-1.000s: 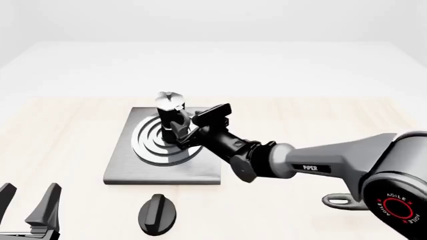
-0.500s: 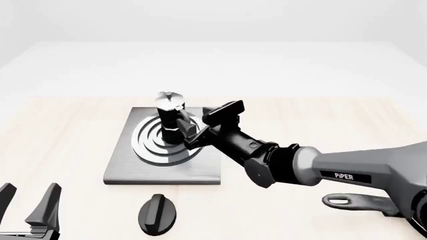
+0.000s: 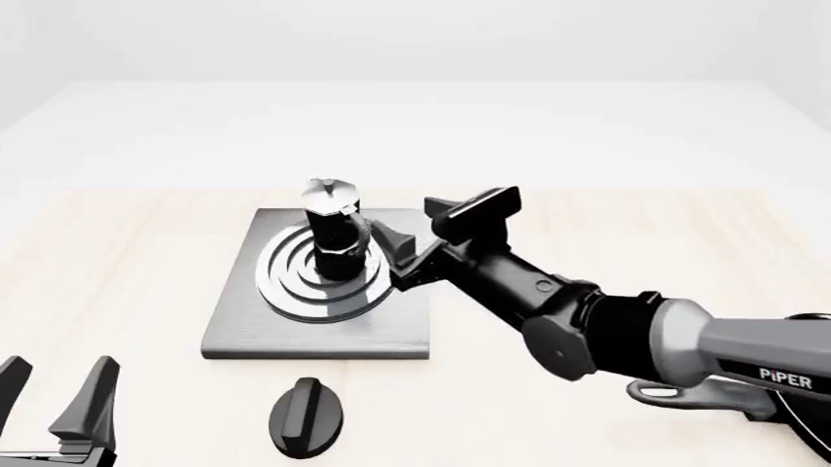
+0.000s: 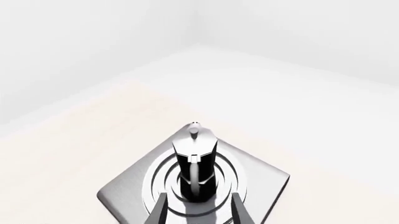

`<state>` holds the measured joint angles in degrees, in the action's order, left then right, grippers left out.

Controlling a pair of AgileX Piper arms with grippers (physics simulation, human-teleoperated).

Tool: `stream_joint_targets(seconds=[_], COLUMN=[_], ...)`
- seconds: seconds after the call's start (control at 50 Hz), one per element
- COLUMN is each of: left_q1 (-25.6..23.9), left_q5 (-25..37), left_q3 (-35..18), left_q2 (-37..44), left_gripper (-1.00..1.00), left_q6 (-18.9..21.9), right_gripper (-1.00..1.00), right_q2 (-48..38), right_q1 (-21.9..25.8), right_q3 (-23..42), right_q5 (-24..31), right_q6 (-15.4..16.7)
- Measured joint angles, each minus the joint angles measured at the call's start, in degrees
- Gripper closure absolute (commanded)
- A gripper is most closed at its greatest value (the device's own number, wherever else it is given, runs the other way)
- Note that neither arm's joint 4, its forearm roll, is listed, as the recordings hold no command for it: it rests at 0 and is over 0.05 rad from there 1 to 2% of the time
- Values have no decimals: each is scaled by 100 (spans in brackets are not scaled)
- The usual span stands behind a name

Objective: Put the moka pot on the stove.

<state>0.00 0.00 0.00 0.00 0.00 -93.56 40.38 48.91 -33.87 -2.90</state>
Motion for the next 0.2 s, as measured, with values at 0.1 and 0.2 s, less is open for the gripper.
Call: stream_joint_targets(seconds=[0.1, 0.2], left_q1=[0, 0], left_q5=[0, 0], left_q3=[0, 0], left_q2=[0, 0], left_gripper=[-100, -100], left_q6=[0, 0], right_gripper=[-100, -100], right_q2=[300, 615], right_q1=[-20, -39], right_q3=[-169, -340], right_q5=[46, 98], right_q6=[39, 84])
